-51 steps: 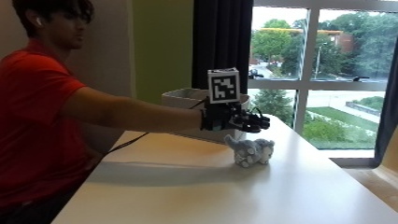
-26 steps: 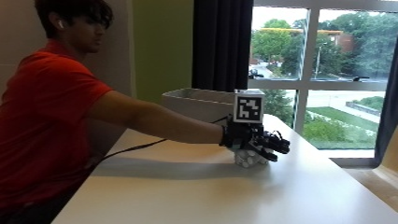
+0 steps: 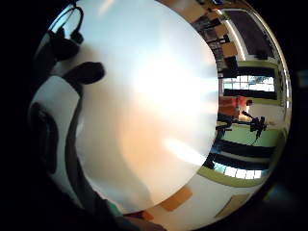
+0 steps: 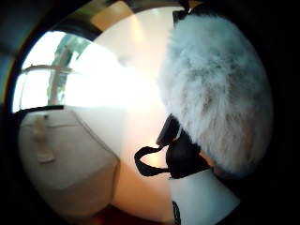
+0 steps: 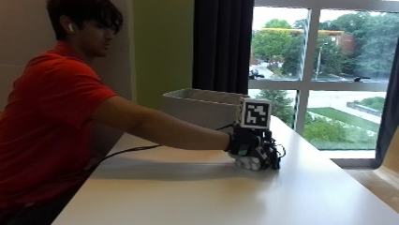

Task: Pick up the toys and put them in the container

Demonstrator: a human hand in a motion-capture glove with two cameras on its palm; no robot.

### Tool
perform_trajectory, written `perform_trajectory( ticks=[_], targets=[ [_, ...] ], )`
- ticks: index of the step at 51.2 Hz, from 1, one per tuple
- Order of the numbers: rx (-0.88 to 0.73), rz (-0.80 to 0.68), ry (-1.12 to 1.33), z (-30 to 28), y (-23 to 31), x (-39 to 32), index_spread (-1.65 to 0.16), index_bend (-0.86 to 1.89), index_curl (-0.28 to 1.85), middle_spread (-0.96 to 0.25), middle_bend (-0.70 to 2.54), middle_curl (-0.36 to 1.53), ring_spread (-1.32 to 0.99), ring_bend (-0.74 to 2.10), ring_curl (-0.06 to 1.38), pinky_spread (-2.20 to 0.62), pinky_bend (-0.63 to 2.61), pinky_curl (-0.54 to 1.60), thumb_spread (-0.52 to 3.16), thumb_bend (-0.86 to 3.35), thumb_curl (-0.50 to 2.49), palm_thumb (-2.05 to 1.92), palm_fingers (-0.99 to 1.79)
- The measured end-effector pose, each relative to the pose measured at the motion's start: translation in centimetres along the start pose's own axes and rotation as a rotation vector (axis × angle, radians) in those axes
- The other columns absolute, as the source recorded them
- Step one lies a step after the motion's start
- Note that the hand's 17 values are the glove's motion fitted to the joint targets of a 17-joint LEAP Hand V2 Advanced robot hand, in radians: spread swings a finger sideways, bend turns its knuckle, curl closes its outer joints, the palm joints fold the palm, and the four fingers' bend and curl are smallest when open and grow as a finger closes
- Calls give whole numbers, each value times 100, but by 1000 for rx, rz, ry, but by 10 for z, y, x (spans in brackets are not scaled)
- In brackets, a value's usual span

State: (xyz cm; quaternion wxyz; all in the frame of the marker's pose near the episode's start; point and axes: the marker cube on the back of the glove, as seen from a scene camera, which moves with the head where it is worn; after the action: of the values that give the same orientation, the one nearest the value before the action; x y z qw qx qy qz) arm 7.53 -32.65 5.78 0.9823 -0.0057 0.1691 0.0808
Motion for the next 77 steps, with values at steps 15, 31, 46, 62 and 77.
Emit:
perform_trajectory(
  ticks=[15, 31, 46, 62, 77],
  targets=[
    [169, 90, 110, -1, -2, -10, -45, 16, 31, -38, 48, 40, -40, 87, 43, -44, 103, 38, 113, 11, 49, 46, 99],
    [231, 418, 249, -17, 12, 62, -46, 46, 49, -39, 78, 56, -39, 106, 51, -45, 91, 39, 84, 4, 65, 49, 135],
    [291, -207, -138, -84, 66, -31, -42, 67, 70, -33, 96, 64, -36, 119, 54, -43, 95, 43, 70, 1, 77, 48, 127],
    [486, -350, -179, -186, 119, -51, -39, 69, 84, -29, 103, 66, -34, 126, 53, -43, 99, 46, 65, -1, 88, 47, 121],
    [453, -397, -271, -236, 152, -93, -38, 64, 93, -29, 104, 65, -34, 128, 52, -43, 99, 46, 62, -1, 96, 44, 119]
  ],
)
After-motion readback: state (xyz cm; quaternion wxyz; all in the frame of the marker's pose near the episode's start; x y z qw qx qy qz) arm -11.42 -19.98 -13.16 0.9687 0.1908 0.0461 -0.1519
